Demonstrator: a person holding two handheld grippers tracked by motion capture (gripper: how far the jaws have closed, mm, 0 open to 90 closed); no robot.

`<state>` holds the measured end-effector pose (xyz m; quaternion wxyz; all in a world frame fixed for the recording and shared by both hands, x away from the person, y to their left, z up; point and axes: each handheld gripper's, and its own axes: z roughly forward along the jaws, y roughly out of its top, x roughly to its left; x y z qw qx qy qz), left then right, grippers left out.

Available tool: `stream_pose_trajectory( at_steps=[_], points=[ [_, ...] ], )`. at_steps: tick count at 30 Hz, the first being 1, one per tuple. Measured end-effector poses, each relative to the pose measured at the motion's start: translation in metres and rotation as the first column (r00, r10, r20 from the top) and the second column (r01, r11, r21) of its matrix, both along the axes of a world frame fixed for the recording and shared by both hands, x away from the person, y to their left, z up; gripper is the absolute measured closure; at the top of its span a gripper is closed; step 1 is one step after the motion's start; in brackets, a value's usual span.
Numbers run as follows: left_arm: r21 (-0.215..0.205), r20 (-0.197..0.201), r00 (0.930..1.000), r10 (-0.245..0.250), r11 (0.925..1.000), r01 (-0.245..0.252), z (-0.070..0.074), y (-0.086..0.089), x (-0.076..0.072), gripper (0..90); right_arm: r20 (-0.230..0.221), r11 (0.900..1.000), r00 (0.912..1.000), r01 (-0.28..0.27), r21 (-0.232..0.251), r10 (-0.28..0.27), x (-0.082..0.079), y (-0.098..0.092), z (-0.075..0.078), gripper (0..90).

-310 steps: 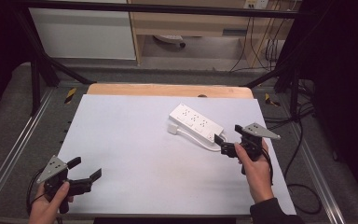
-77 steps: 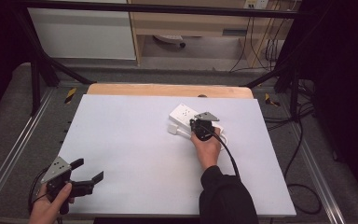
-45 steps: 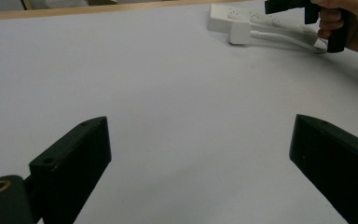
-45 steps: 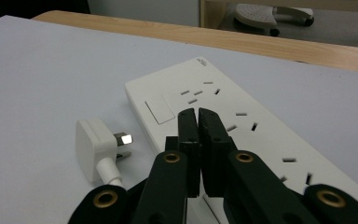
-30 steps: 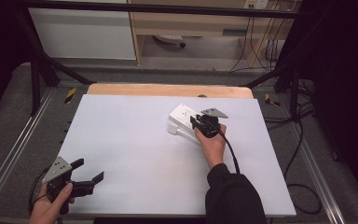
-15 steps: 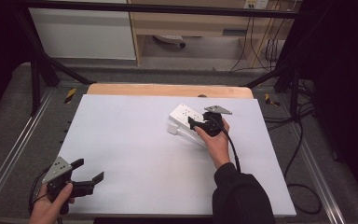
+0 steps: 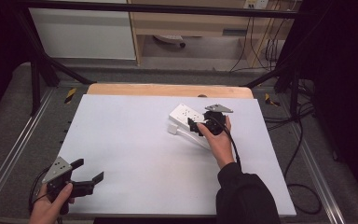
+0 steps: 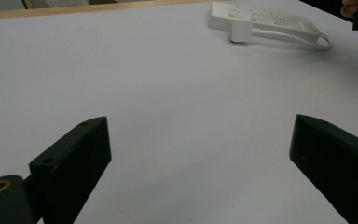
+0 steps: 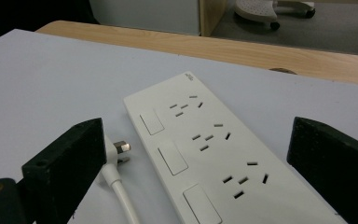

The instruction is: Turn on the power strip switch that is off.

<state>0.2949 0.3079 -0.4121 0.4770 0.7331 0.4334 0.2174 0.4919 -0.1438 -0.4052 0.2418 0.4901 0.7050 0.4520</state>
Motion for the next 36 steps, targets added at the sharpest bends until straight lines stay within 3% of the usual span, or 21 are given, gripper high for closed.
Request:
stream_pose_trajectory(
  at_steps=[25, 36],
  points=[
    [-0.006, 0.005, 0.9999, 0.014, 0.9999, -0.014, 0.000, 0.001, 0.000, 5.5, 0.044, 0.999, 0.9990, -0.013, 0.033, 0.012, -0.020, -0.030, 0.029, 6.0],
    [-0.008, 0.001, 0.9997, 0.023, 0.9997, -0.023, 0.000, 0.002, 0.001, 5.5, 0.072, 0.999, 0.9971, -0.027, 0.046, 0.024, -0.042, -0.053, 0.046, 7.1]
  ],
)
